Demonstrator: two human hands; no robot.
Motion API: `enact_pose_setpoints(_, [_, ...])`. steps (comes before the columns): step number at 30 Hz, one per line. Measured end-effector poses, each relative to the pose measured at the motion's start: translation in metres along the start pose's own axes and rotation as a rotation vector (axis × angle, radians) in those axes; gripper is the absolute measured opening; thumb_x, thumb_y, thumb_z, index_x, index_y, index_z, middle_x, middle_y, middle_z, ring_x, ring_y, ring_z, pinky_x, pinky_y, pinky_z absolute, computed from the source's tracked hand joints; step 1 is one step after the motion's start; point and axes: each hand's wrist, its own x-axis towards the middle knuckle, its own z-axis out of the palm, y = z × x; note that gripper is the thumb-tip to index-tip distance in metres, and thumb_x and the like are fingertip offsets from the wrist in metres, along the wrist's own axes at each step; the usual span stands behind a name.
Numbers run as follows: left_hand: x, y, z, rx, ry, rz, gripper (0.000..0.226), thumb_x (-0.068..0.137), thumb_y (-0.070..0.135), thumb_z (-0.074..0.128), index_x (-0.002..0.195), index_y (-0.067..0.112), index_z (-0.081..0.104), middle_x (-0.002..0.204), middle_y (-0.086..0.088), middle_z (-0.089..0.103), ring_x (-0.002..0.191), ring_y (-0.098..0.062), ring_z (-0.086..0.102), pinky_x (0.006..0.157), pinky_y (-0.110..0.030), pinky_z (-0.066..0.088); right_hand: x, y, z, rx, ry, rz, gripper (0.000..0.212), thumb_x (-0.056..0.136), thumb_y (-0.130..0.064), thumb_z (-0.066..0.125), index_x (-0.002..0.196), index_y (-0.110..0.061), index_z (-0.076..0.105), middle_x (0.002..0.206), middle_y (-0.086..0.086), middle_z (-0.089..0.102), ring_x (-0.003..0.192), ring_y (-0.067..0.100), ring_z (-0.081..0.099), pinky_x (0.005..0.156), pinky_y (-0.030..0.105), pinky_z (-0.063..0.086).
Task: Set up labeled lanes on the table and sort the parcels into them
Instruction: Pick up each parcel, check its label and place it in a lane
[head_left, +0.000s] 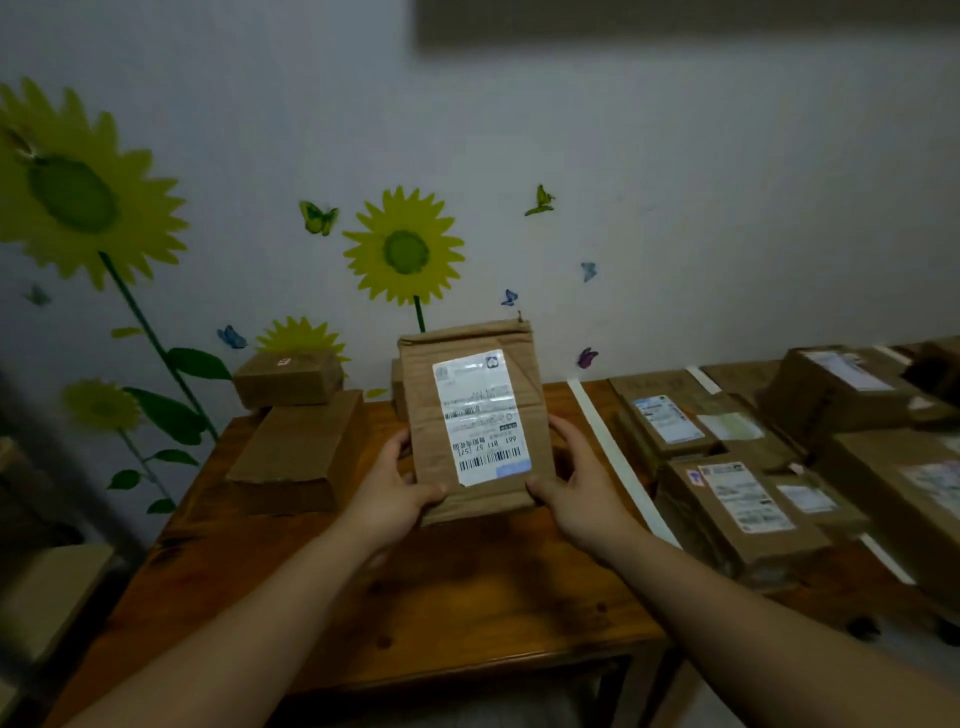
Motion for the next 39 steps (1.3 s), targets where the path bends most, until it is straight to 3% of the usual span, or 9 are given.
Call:
enact_pose_setpoints(3, [0.004,0.001,0.007,-0.021,-0.059,0.001,0.073,0.081,-0.019,0.055,0.142,0.015,0.031,0.110,0.004,0.061,0.086,-0.010,0.061,0.060,-0.020,0.052,-0.007,-0.002,-0.005,0.014,0.057,0.020,0.069,0.086,-0.004,0.065,0.139,-0.037,0.035,0.115,-0.018,0.056,0.106,0.001,0.056,0.084,0.026,0.056])
enact_pose_setpoints(7, [0.010,-0.008,0.033,0.024,-0.164,-0.008,0.075,0.082,-0.014,0.058,0.145,0.016,0.028,0.133,-0.001,0.048,0.105,-0.018,0.056,0.075,-0.022,0.048,-0.025,0.007,-0.026,-0.002,0.165,0.079,0.063,0.087,-0.015,0.066,0.136,-0.040,0.036,0.119,-0.013,0.058,0.111,0.009,0.056,0.092,0.040,0.054])
enact_pose_setpoints(12, [0.004,-0.027,0.091,0.075,-0.342,-0.076,0.075,0.084,-0.005,0.060,0.145,0.019,0.025,0.107,0.009,0.055,0.109,-0.026,0.058,0.060,-0.022,0.048,-0.054,0.027,-0.068,-0.101,0.365,0.138,0.059,0.086,-0.025,0.066,0.137,-0.035,0.037,0.116,-0.014,0.058,0.114,0.013,0.057,0.099,0.044,0.049])
enact_pose_setpoints(17, [-0.007,-0.027,0.159,0.193,-0.431,-0.107,0.066,0.086,0.000,0.061,0.140,0.020,0.030,0.104,0.002,0.060,0.079,-0.021,0.062,0.048,-0.026,0.043,-0.087,0.039,-0.121,-0.132,0.466,0.190,0.063,0.089,-0.031,0.060,0.144,-0.036,0.029,0.134,-0.004,0.053,0.120,0.018,0.053,0.102,0.045,0.045])
enact_pose_setpoints(20, [-0.014,-0.020,0.212,0.205,-0.487,-0.106,0.064,0.086,0.000,0.060,0.140,0.020,0.032,0.112,-0.003,0.058,0.084,-0.025,0.063,0.045,-0.026,0.045,-0.106,0.041,-0.167,-0.183,0.530,0.196,0.061,0.091,-0.027,0.058,0.145,-0.033,0.031,0.136,-0.004,0.050,0.121,0.017,0.050,0.103,0.041,0.043])
enact_pose_setpoints(23, [-0.026,-0.015,0.276,0.171,-0.550,-0.151,0.061,0.089,-0.002,0.054,0.140,0.023,0.031,0.103,0.005,0.058,0.089,-0.022,0.061,0.055,-0.032,0.054,-0.124,0.048,-0.224,-0.215,0.567,0.200,0.060,0.090,-0.025,0.058,0.144,-0.033,0.033,0.132,-0.005,0.053,0.117,0.014,0.050,0.100,0.035,0.042])
enact_pose_setpoints(27, [-0.037,-0.014,0.361,0.203,-0.585,-0.183,0.060,0.093,0.009,0.052,0.141,0.036,0.027,0.111,0.007,0.056,0.099,-0.024,0.060,0.079,-0.047,0.056,-0.144,0.060,-0.303,-0.288,0.577,0.238,0.059,0.090,-0.031,0.059,0.143,-0.035,0.032,0.117,-0.012,0.053,0.113,0.016,0.052,0.093,0.031,0.042])
enact_pose_setpoints(33, [-0.037,-0.015,0.435,0.220,-0.564,-0.184,0.061,0.095,0.013,0.049,0.142,0.042,0.023,0.108,0.013,0.055,0.100,-0.025,0.060,0.075,-0.042,0.054,-0.138,0.074,-0.379,-0.333,0.514,0.312,0.064,0.093,-0.033,0.055,0.148,-0.034,0.023,0.138,-0.001,0.050,0.120,0.020,0.049,0.091,0.028,0.039])
enact_pose_setpoints(39, [0.003,-0.021,0.464,0.258,-0.536,-0.211,0.059,0.092,0.014,0.055,0.140,0.037,0.028,0.105,0.013,0.052,0.103,-0.021,0.057,0.084,-0.048,0.055,-0.093,0.082,-0.412,-0.385,0.436,0.351,0.061,0.097,-0.029,0.050,0.150,-0.025,0.021,0.145,0.003,0.043,0.130,0.023,0.043,0.102,0.033,0.036])
